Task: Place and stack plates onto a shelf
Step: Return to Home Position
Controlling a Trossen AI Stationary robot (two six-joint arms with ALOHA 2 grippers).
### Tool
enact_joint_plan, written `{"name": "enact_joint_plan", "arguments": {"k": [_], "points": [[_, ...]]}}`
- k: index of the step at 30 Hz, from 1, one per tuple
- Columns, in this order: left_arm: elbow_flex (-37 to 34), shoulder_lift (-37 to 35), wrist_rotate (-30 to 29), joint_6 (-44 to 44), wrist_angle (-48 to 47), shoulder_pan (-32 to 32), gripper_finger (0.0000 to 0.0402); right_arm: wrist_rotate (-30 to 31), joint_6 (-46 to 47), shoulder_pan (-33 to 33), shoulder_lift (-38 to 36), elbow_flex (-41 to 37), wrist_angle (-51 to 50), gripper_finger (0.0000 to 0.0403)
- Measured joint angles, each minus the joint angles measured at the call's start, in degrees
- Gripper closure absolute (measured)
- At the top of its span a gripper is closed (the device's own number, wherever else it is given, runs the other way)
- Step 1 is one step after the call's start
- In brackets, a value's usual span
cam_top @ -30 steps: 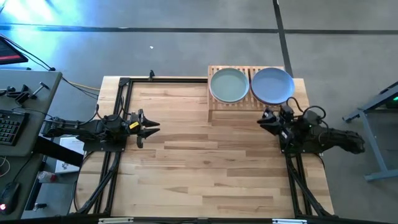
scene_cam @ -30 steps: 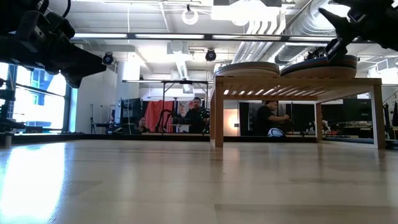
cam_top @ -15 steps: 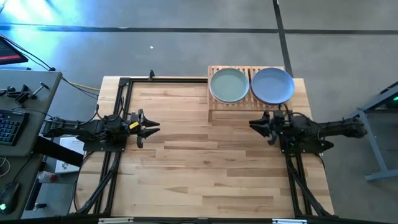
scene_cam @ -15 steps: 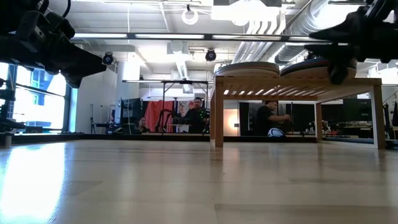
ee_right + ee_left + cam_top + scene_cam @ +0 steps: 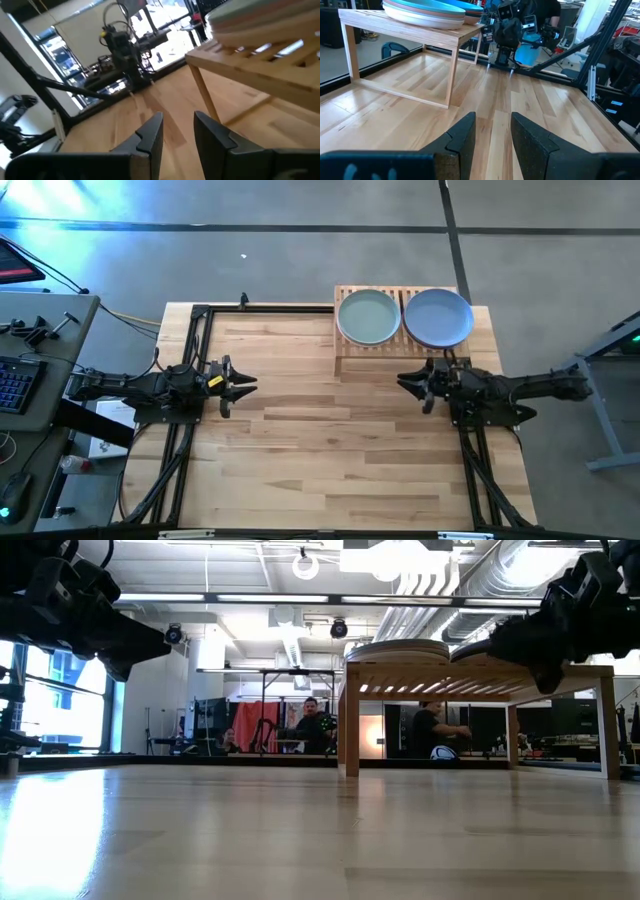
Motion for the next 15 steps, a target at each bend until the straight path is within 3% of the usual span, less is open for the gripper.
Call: {"name": "enact_joint_plan", "arguments": {"k": [9, 15], "points": [[0.0, 0.0, 0.01, 0.0, 0.02, 0.0, 0.0289, -2.07, -1.54, 0.0, -9.9, 0.0, -4.62, 0.0311], [0.0, 0.0, 0.01, 0.0, 0.02, -0.01, 0.0289, -2.72, -2.91, 0.0, -10.05, 0.07, -5.07, 0.0311]]}}
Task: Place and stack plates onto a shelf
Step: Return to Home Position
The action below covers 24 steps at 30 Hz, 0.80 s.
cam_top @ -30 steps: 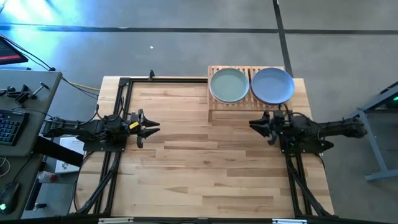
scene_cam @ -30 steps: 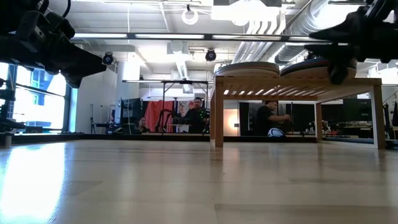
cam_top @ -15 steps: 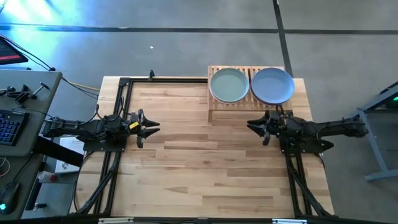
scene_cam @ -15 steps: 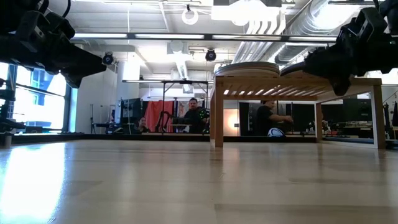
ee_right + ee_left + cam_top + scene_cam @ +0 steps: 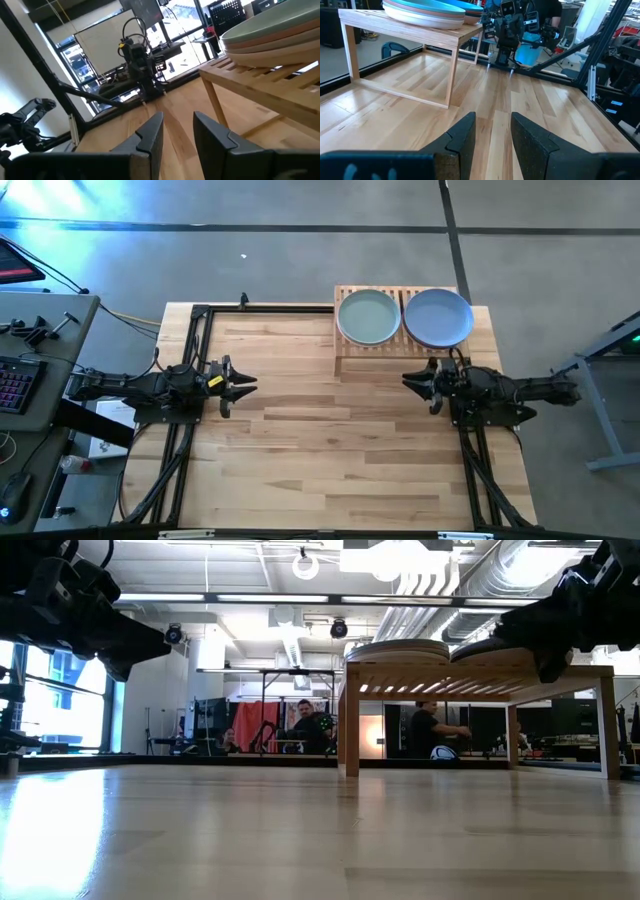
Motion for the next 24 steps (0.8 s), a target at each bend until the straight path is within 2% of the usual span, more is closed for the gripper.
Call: {"name": "enact_joint_plan", "arguments": {"k": [24], "points": [[0.0, 0.0, 0.0, 0.0, 0.0, 0.01, 0.0289, -0.23, -0.45, 0.0, -0.06, 0.0, -0.11, 0.0311]]}}
